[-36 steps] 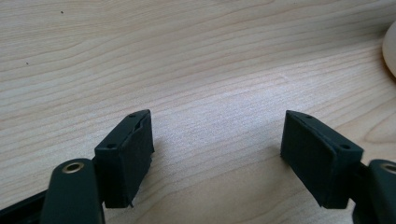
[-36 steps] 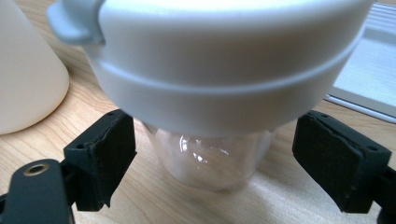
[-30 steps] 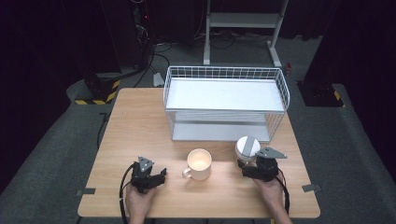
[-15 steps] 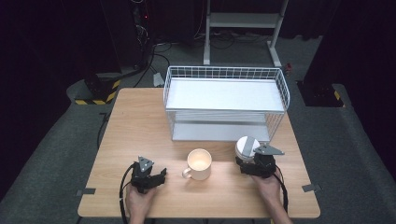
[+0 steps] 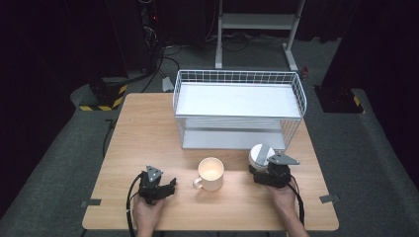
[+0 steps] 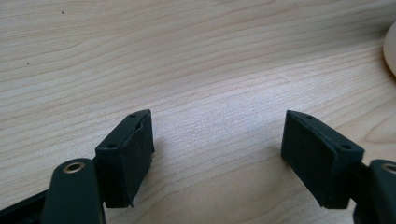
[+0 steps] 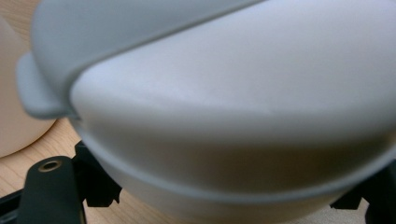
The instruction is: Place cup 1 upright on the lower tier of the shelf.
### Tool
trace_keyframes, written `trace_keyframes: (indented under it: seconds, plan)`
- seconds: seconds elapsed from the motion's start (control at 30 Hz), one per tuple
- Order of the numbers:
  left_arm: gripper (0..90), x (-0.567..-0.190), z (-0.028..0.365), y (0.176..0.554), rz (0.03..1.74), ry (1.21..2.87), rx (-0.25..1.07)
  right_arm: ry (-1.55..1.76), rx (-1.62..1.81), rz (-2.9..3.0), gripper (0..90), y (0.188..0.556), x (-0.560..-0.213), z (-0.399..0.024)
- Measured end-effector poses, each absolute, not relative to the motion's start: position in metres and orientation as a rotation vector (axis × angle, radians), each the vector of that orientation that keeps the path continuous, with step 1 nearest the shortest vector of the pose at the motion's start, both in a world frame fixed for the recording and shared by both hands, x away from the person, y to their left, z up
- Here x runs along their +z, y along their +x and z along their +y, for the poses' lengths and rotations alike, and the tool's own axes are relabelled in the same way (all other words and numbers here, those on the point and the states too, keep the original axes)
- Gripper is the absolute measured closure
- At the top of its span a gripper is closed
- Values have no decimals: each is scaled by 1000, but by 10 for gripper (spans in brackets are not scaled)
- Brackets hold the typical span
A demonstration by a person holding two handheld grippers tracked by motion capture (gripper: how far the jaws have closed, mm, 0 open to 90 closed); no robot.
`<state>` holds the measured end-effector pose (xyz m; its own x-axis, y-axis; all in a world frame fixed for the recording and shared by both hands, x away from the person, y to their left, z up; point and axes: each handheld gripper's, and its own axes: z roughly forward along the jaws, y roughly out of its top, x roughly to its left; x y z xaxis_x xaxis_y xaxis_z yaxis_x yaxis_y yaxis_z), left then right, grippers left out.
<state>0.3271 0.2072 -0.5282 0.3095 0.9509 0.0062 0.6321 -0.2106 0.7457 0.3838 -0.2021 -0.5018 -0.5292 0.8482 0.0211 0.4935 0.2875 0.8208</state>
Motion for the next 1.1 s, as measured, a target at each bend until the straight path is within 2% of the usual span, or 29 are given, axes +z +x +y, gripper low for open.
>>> trace_keyframes:
  seconds: [1.1]
  plan:
    - [256, -528, 207, 327, 1401, 1934, 634, 1196, 1142, 2123, 187, 385, -500, -204]
